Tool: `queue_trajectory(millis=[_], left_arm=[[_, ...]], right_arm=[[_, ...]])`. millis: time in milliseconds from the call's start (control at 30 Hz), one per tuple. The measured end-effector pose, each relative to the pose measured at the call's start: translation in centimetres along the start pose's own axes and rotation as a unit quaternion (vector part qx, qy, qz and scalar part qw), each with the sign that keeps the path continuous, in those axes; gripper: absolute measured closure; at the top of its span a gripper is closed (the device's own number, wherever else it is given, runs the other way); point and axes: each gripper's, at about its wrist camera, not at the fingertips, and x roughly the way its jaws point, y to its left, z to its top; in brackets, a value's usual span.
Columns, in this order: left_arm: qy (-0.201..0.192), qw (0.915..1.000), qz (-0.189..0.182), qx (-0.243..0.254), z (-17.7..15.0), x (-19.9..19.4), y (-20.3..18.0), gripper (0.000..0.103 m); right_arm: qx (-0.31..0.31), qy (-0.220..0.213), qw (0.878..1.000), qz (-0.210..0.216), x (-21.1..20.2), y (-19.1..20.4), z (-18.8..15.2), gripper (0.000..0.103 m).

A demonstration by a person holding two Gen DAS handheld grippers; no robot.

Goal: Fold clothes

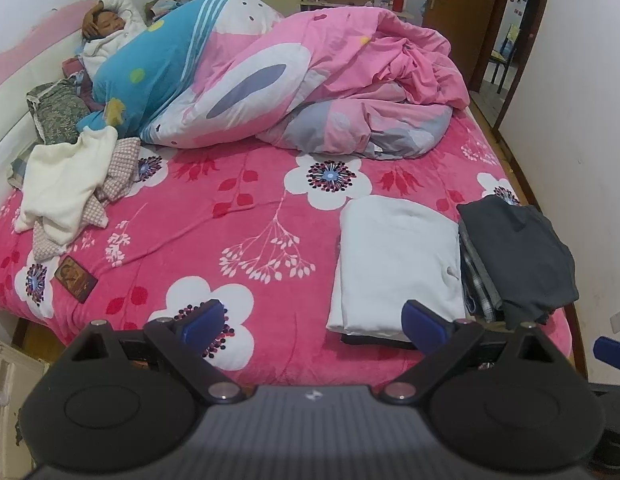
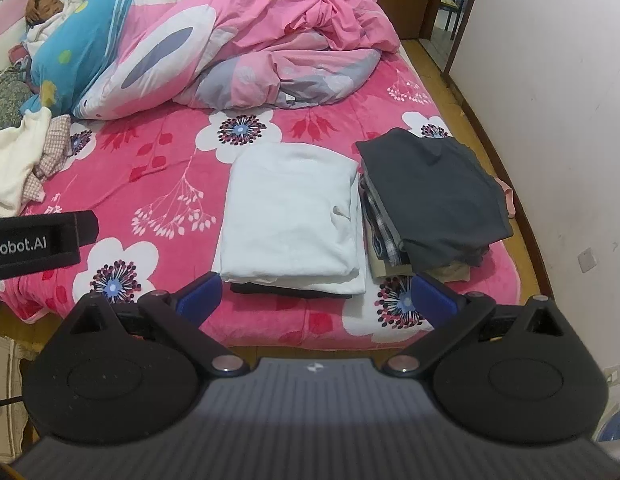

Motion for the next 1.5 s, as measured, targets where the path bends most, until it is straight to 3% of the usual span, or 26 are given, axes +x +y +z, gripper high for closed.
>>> queue_trajectory(millis=[1500], left_arm=[[0.008, 0.9999, 0.011, -0.003, -0.25, -0.13, -0.06, 0.007]], right_arm=[[0.005, 0.009, 1.0, -0.001, -0.09, -0.19, -0.75, 0.002]])
